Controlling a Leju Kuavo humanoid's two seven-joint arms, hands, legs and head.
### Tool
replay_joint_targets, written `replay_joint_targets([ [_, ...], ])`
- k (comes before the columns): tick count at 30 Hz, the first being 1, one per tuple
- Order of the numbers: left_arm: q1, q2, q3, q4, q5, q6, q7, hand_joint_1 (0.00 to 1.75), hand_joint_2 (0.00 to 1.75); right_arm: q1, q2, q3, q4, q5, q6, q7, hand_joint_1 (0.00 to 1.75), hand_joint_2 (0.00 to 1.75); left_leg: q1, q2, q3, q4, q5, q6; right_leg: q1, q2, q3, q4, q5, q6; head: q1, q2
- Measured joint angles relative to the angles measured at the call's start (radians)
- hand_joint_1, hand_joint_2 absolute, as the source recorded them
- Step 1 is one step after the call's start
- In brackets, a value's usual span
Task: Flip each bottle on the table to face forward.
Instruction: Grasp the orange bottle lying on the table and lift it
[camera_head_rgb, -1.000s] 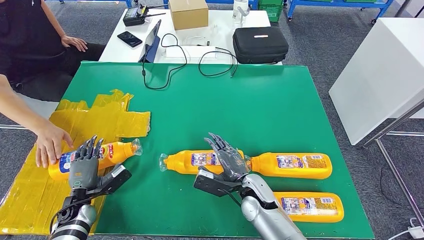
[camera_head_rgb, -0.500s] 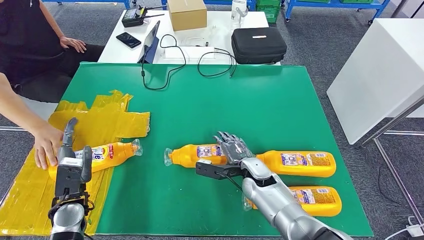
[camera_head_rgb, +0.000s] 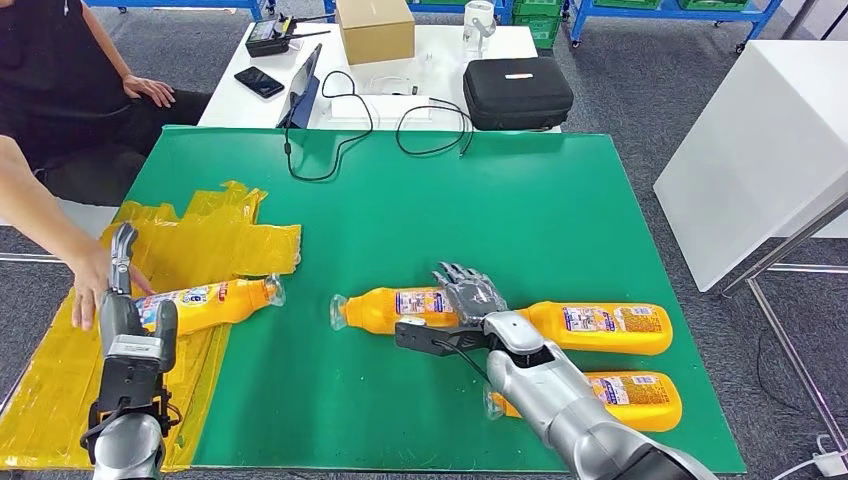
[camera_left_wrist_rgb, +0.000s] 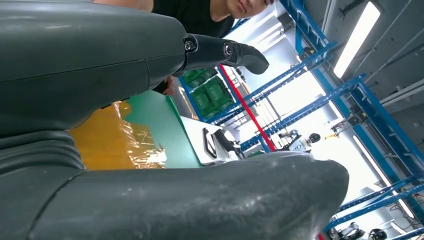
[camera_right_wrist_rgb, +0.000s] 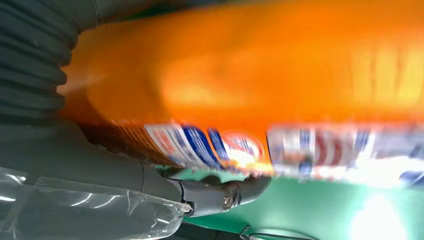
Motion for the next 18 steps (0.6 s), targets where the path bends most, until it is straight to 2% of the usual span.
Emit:
replay_joint_targets([
  [6,0.000,-0.006,0.002,-0.004,0.000,0.000,0.000,0.00,0.00,-0.001,-0.002,-0.004,0.000,-0.013,-0.005,-0.016,1.75,1.75,0.000,0.000,0.000,0.000,0.000,0.000,0.000,0.000,0.000,0.000,0.000,0.000,0.000,0.000],
  [11,-0.005,-0.007,0.007,-0.004,0.013,-0.008,0.006,0.00,0.00,0.013,-0.003,-0.038,-0.022,-0.085,-0.042,-0.073,1.75,1.75,0.000,0.000,-0.001,0.000,0.000,0.000,0.000,0.000,0.005,0.000,0.001,0.001,0.000,0.000],
  [18,-0.012,-0.007,0.016,-0.004,0.016,-0.009,0.006,0.00,0.00,0.028,-0.004,-0.064,-0.049,-0.091,-0.041,-0.074,1.75,1.75,0.000,0.001,-0.001,0.000,0.000,0.000,0.000,0.000,0.008,0.000,0.002,0.001,0.000,0.000],
])
